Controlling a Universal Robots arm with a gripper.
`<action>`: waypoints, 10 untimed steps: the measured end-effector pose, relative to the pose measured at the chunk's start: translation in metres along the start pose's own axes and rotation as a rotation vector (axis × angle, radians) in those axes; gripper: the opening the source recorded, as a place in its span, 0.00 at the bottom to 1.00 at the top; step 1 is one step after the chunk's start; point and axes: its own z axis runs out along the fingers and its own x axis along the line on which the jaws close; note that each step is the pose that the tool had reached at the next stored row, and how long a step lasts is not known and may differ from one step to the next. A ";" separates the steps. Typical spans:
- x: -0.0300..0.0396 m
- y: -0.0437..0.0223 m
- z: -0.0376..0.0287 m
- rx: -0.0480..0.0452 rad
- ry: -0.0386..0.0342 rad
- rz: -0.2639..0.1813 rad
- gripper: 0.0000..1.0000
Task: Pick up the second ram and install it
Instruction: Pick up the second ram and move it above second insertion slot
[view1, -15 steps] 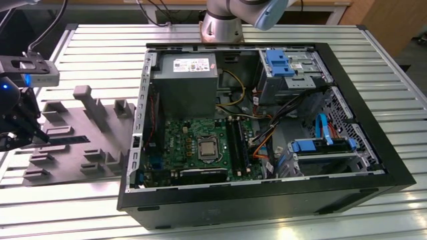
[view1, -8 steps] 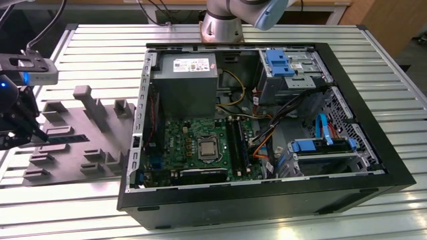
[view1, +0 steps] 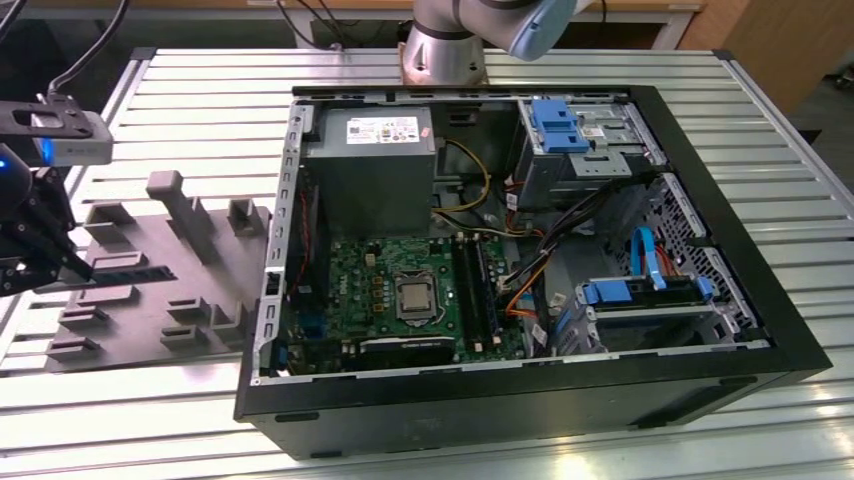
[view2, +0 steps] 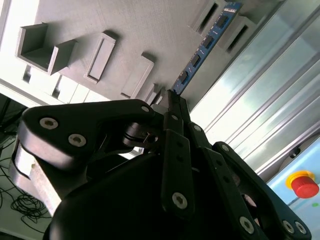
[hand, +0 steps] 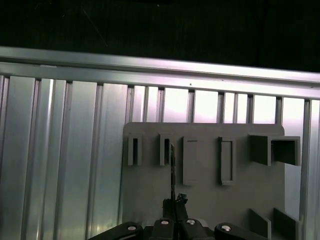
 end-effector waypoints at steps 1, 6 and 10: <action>0.0000 0.0000 -0.0006 -0.0001 -0.0002 0.000 0.11; -0.0002 0.0001 -0.0036 0.0001 -0.0018 0.000 0.11; -0.0003 0.0001 -0.0060 0.0001 -0.0030 0.000 0.11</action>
